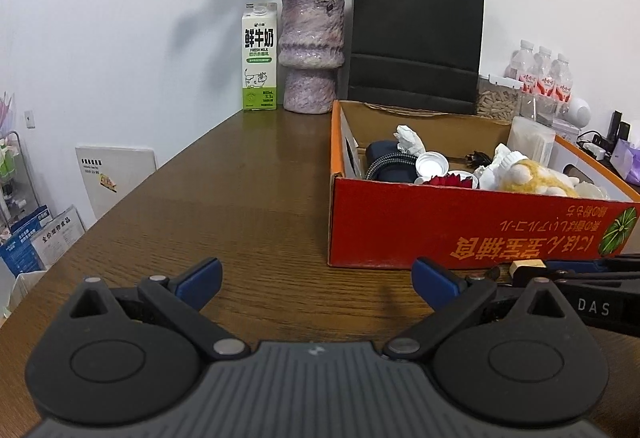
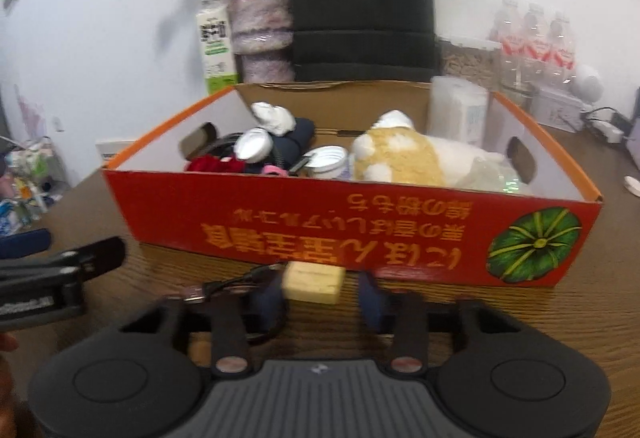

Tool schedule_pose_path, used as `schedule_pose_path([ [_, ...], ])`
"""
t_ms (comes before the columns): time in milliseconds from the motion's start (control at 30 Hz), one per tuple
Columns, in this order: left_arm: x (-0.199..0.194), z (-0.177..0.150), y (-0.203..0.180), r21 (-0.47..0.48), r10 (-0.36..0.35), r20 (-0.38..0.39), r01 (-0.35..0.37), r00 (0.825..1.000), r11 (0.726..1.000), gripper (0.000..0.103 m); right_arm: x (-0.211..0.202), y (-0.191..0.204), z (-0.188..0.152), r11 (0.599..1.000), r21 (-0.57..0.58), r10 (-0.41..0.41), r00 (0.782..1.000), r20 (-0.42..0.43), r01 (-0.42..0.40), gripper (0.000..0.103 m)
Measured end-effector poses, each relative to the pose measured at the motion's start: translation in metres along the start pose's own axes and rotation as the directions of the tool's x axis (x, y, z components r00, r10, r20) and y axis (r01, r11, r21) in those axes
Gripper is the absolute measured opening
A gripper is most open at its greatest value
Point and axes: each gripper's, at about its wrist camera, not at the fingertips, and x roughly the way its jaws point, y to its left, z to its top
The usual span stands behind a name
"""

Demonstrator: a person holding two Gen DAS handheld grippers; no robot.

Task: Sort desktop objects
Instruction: 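Grasp the beige block with the right gripper while the left gripper grasps the black USB cable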

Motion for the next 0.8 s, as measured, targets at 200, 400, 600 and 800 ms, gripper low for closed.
schedule_pose_path([
  [200,-0.002,-0.001,-0.011,0.055,0.014,0.013,-0.015,1.000,0.998,0.103,-0.008,-0.009,-0.002,1.000,0.016,0.011,1.000,0.024,-0.012,0.030],
  [400,-0.002,-0.001,-0.032,0.105,-0.046,0.001,0.045,0.999,0.993,0.102,-0.015,-0.021,-0.004,1.000,0.025,0.005,0.999,0.047,-0.007,0.030],
  [600,0.008,-0.002,-0.057,0.154,-0.099,-0.051,0.105,0.994,0.982,0.091,-0.022,-0.035,-0.008,1.000,0.030,-0.008,0.998,0.062,0.006,0.030],
  [800,0.022,-0.004,-0.071,0.193,-0.113,-0.127,0.136,0.986,0.972,0.074,-0.028,-0.050,-0.011,0.999,0.041,-0.012,0.997,0.076,0.009,0.030],
])
